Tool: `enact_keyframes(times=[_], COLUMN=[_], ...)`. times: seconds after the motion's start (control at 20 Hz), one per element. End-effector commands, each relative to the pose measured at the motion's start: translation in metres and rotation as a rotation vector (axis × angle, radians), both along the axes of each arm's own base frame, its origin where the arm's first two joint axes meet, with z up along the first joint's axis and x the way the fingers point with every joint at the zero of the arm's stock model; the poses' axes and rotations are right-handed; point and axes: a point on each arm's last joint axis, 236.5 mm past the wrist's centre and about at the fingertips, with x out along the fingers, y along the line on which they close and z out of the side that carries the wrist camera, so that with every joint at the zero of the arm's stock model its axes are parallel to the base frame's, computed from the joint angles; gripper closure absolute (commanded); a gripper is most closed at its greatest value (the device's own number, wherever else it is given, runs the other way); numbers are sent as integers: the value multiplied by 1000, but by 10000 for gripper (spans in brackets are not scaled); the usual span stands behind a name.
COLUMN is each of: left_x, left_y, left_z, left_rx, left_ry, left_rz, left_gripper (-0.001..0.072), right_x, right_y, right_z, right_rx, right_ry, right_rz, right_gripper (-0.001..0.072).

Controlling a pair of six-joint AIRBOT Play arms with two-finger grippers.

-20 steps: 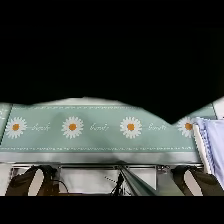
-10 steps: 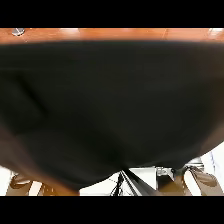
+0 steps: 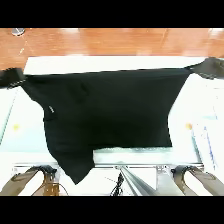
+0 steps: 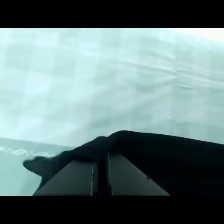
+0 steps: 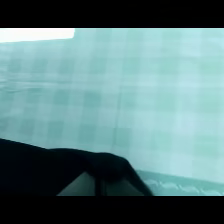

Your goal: Fold the shirts.

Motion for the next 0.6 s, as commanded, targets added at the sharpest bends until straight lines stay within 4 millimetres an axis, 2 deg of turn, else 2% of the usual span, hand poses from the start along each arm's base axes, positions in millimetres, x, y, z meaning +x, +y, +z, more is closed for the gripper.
enact_keyframes(times=[0.0,0.15,0.3,0.4,0.55], left_x=[59,99,121,118,97], left_y=[-4,-10,-25,-33,-31], left_z=[-56,-81,-99,-109,-113], left_rx=[-97,-175,-298,-343,-329], left_ry=[77,123,169,210,285], left_rz=[27,32,49,42,-22], left_gripper=[680,680,679,679,679], right_x=[77,132,166,169,155], right_y=[5,-2,-1,6,8], right_z=[-62,-91,-111,-126,-134], right_rx=[86,142,206,245,244], right_ry=[56,116,174,233,296], right_rz=[-14,-58,-86,-72,-33], right_gripper=[690,691,690,690,690])
